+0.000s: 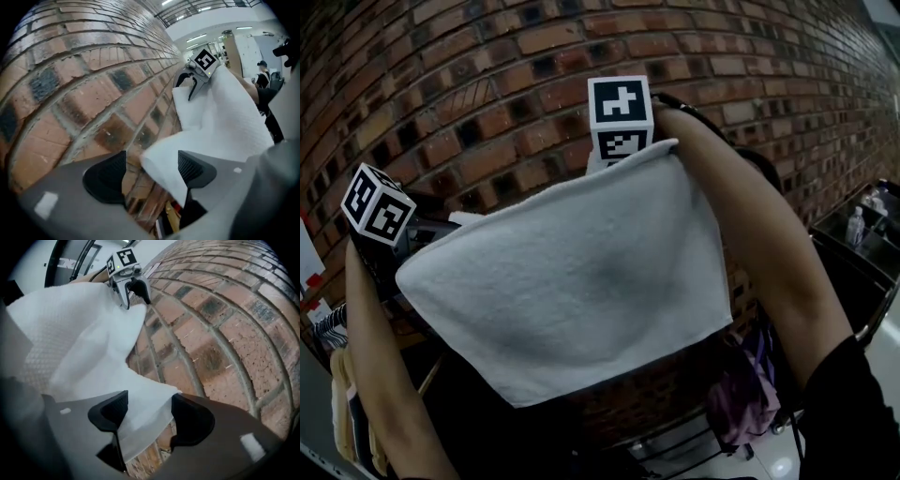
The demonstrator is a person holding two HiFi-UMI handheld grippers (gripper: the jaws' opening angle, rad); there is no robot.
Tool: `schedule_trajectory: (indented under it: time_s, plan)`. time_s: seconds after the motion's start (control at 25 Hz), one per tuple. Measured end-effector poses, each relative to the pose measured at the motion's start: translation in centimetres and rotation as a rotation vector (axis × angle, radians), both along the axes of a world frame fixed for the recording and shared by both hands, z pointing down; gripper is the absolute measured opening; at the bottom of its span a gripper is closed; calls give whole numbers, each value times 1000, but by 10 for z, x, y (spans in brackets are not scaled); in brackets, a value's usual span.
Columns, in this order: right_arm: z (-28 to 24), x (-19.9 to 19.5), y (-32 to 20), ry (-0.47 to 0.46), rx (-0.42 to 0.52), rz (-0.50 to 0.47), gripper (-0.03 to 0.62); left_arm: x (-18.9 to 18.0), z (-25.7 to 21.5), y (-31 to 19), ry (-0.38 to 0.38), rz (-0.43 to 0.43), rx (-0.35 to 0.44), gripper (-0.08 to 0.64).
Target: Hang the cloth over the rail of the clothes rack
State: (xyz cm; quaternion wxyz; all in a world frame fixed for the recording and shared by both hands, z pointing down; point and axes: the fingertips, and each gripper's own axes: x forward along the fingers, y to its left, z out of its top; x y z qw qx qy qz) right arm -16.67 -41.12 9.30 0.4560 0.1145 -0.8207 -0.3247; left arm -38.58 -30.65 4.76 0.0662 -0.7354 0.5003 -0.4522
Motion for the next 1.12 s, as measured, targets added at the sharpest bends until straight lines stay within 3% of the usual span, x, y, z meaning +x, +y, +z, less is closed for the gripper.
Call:
schedule_trajectory:
  time_s: [0.16, 0.28, 0.44, 0.56, 0.64, 0.76, 0.92, 1.04, 1.08, 1.12]
  plan:
    - [-10, -4, 3, -56, 27, -17, 296, -8, -7, 12, -37, 5, 53, 367]
    - [-26, -11, 10, -144, 62, -45, 296, 7, -22, 18, -93, 47, 143, 357]
    - [-75, -14, 21, -384, 188, -89, 295, 41, -38, 35, -204, 135, 283, 341]
    - [-119, -3, 39, -619, 279, -143, 295, 74, -60, 57, -262, 201, 455, 321]
    - [-148, 14, 61, -783, 318, -190, 295, 100, -79, 78, -211, 258, 581, 309]
    - [-177, 37, 98, -927, 411, -257, 282, 129, -100, 110, -40, 353, 744, 305]
    - [-187, 45, 140, -938, 507, -314, 268, 155, -106, 130, 110, 415, 845, 298]
    - [-171, 47, 177, -888, 593, -356, 262, 164, -91, 132, 161, 376, 860, 269]
    - [-156, 52, 192, -889, 617, -363, 254, 166, -83, 140, 186, 346, 893, 231]
    - [-135, 60, 211, -927, 620, -372, 253, 168, -72, 154, 222, 322, 944, 129]
